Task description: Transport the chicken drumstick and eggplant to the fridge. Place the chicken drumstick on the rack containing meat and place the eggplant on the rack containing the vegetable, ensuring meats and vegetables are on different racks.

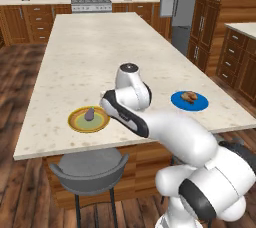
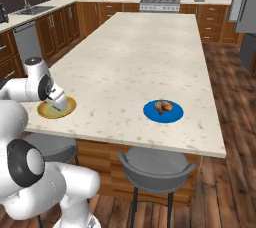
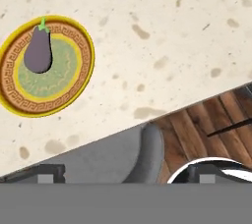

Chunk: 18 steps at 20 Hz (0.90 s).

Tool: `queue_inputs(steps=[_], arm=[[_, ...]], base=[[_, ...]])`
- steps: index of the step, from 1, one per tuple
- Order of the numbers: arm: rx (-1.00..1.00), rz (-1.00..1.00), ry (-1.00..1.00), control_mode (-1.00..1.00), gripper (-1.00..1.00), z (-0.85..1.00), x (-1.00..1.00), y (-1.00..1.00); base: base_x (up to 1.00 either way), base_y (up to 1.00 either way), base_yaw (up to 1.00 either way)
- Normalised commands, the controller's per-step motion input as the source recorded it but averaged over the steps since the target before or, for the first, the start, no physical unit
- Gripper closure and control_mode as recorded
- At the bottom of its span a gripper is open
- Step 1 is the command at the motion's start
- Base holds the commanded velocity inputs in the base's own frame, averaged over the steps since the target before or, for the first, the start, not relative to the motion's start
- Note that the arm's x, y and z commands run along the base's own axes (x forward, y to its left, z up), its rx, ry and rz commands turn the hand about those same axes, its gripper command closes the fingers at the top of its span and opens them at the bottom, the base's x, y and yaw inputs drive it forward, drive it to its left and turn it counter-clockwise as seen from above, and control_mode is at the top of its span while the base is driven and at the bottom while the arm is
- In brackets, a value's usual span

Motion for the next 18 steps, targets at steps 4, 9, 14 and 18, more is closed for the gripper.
queue_inputs(steps=[4,9,14,18], arm=[[0.0,-0.09,0.1,-1.0,-1.0,-0.1,0.5,0.63],[0.0,0.0,0.17,-1.0,-1.0,-0.11,0.38,0.22],[0.0,0.0,0.1,-1.0,-1.0,-0.25,0.35,0.18],[0.0,0.0,0.03,-1.0,-1.0,-0.38,0.39,0.27]], base=[[0.0,0.0,0.0],[0.0,0.0,0.0],[0.0,0.0,0.0],[0.0,0.0,0.0]])
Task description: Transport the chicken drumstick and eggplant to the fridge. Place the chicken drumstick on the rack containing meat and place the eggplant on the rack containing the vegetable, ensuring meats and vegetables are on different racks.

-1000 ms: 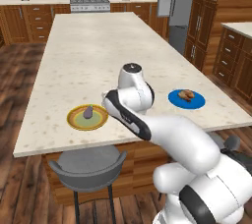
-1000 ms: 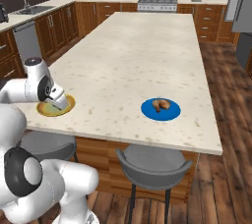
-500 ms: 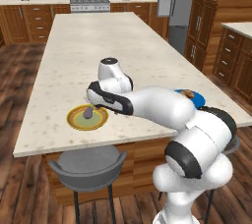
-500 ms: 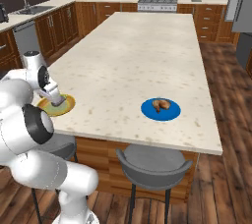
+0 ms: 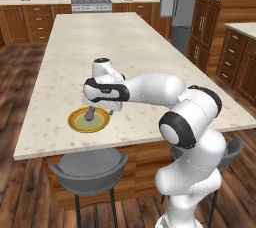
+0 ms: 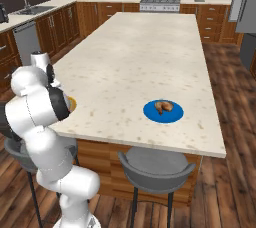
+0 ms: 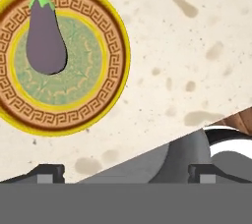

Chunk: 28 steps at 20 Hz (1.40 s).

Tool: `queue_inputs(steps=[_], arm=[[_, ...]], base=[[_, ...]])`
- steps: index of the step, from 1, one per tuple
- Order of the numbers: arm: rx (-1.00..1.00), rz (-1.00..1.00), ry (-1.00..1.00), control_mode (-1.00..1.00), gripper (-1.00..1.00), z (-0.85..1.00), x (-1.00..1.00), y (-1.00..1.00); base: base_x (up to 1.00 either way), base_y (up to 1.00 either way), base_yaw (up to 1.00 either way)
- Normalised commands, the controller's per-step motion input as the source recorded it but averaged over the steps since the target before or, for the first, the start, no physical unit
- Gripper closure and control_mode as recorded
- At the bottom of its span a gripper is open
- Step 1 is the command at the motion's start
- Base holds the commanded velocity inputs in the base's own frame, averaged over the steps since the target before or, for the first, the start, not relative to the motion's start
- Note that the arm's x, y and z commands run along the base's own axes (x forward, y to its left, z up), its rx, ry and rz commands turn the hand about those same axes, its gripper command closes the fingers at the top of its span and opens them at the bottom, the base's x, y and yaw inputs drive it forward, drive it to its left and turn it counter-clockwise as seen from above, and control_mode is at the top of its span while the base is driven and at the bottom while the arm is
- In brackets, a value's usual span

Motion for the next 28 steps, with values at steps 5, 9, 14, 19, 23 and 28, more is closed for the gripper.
queue_inputs(steps=[5,9,14,19,23,28], arm=[[0.0,0.0,0.0,-1.0,-1.0,-0.27,0.39,0.17],[0.0,0.0,0.06,-1.0,-1.0,-0.35,0.33,0.1],[0.0,0.0,0.04,-1.0,-1.0,-0.3,0.33,0.03],[0.0,0.0,0.01,-1.0,-1.0,-0.26,0.42,0.26],[0.0,0.0,0.0,-1.0,-1.0,-0.12,0.37,0.11],[0.0,0.0,0.07,-1.0,-1.0,-0.19,0.41,0.1]], base=[[0.0,0.0,0.0],[0.0,0.0,0.0],[0.0,0.0,0.0],[0.0,0.0,0.0],[0.0,0.0,0.0],[0.0,0.0,0.0]])
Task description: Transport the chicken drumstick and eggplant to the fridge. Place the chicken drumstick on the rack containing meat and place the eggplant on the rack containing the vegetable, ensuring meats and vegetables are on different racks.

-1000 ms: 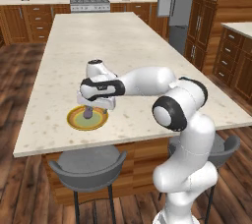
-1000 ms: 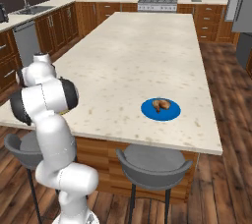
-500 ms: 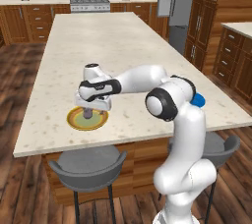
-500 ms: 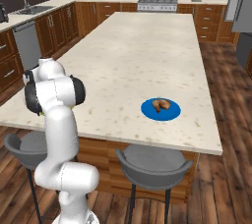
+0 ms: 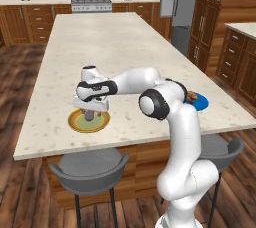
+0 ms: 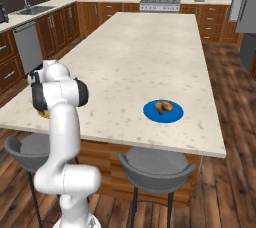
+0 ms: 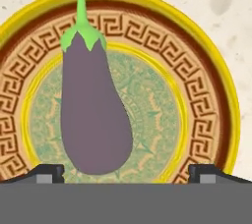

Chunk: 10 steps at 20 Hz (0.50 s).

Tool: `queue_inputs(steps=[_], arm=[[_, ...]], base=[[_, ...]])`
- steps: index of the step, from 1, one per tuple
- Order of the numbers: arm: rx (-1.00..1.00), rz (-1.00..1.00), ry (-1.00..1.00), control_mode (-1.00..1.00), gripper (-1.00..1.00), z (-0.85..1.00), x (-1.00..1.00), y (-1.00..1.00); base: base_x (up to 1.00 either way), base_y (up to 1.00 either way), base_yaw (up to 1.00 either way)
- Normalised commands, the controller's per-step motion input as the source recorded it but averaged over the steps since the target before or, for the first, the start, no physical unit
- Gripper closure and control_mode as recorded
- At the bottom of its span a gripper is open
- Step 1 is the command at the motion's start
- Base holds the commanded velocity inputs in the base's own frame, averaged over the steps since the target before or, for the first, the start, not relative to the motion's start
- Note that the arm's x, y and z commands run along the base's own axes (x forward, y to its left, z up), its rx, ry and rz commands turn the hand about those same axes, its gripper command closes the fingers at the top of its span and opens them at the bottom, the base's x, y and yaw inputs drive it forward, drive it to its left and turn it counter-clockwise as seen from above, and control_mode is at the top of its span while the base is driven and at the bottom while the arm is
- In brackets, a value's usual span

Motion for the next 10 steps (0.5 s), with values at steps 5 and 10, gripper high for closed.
queue_inputs(steps=[5,10], arm=[[0.0,0.0,0.02,-1.0,-1.0,-0.25,0.37,0.02],[0.0,0.0,0.04,-1.0,-1.0,-0.29,0.05,0.04]], base=[[0.0,0.0,0.0],[0.0,0.0,0.0]])
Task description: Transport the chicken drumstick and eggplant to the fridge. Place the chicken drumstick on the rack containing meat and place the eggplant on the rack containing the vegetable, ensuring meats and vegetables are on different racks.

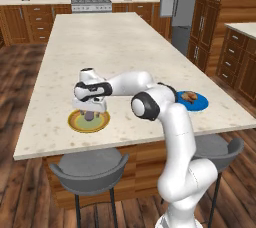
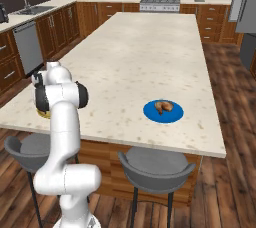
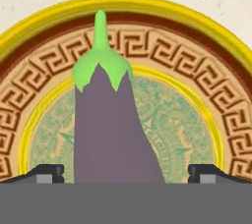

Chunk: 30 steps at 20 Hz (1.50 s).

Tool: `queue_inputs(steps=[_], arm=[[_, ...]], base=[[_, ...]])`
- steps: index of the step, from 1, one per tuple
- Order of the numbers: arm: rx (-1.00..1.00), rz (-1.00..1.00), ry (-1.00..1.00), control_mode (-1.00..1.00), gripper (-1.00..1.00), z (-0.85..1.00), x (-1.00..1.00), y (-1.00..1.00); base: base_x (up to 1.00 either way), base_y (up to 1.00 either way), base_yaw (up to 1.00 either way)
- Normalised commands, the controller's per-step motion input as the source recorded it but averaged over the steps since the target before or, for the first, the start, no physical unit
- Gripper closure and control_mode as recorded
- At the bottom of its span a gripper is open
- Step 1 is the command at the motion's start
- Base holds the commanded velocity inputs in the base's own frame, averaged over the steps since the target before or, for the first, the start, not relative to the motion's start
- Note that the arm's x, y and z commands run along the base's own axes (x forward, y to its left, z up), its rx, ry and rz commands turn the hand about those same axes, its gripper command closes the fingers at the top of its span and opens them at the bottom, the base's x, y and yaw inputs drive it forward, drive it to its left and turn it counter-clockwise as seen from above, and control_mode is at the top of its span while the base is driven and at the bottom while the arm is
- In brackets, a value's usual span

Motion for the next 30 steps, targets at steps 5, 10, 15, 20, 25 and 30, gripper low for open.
queue_inputs(steps=[5,10,15,20,25,30], arm=[[0.0,0.0,0.02,-1.0,1.0,-0.3,-0.13,0.06],[-0.01,0.0,0.02,-1.0,1.0,-0.54,-0.01,0.1],[-0.03,0.0,-0.01,-1.0,1.0,-0.46,0.08,0.0],[0.0,0.02,-0.13,-1.0,1.0,0.59,-0.54,-0.24],[0.01,0.15,-0.05,-1.0,1.0,0.94,-0.79,-0.88],[0.09,0.16,-0.01,-1.0,1.0,0.55,-0.99,-1.0]], base=[[0.0,0.0,0.0],[0.0,0.0,0.0],[0.0,0.0,0.0],[0.0,0.0,0.0],[0.0,0.0,0.0],[0.0,0.0,0.0]])
